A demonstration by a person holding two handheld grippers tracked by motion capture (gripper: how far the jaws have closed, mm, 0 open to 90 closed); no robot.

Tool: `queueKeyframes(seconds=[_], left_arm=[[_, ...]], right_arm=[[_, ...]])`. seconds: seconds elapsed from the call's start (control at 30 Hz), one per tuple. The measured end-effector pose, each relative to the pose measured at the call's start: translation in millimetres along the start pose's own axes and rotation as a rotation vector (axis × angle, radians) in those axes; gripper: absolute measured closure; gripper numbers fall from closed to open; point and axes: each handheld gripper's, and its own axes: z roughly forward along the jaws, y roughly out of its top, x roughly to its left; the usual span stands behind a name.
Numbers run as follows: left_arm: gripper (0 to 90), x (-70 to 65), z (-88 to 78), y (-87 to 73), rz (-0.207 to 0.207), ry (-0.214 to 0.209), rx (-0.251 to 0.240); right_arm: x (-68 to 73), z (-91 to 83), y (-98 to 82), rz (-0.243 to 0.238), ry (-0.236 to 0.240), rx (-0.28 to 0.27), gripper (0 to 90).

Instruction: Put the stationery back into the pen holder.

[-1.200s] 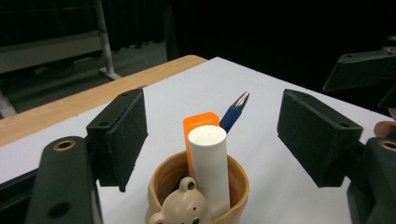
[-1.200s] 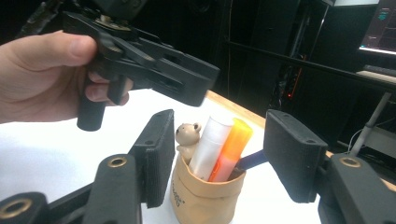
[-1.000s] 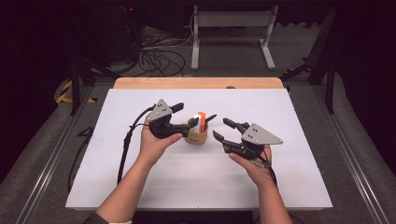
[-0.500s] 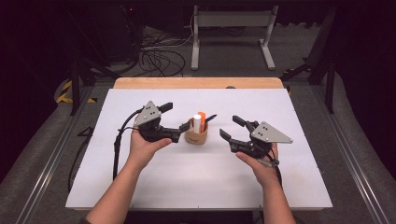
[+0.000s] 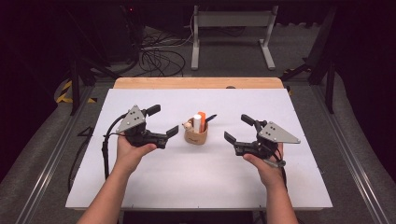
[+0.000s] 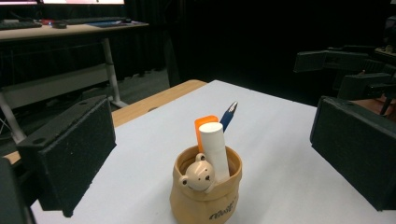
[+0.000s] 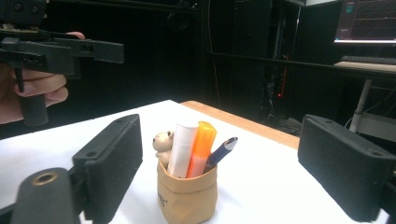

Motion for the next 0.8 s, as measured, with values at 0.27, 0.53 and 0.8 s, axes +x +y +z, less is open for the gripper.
queueKeyframes(seconds=[0.27, 0.53, 0.8], left_arm=[[0.5, 3.7, -18.3, -4.2, 0.000, 0.006, -0.015], [0.4, 6.8, -34.0, -9.9, -0.010, 0.016, -0.022], [0.5, 8.7, -44.9, -13.3, -0.011, 0.021, -0.030]], right_arm=[[-5.1, -8.0, -0.8, 0.011, -0.003, -0.007, 9.5], [-9.3, -14.2, -1.4, 0.017, -0.009, -0.008, 8.0], [-13.3, -20.0, -2.1, 0.026, -0.008, -0.015, 5.9]])
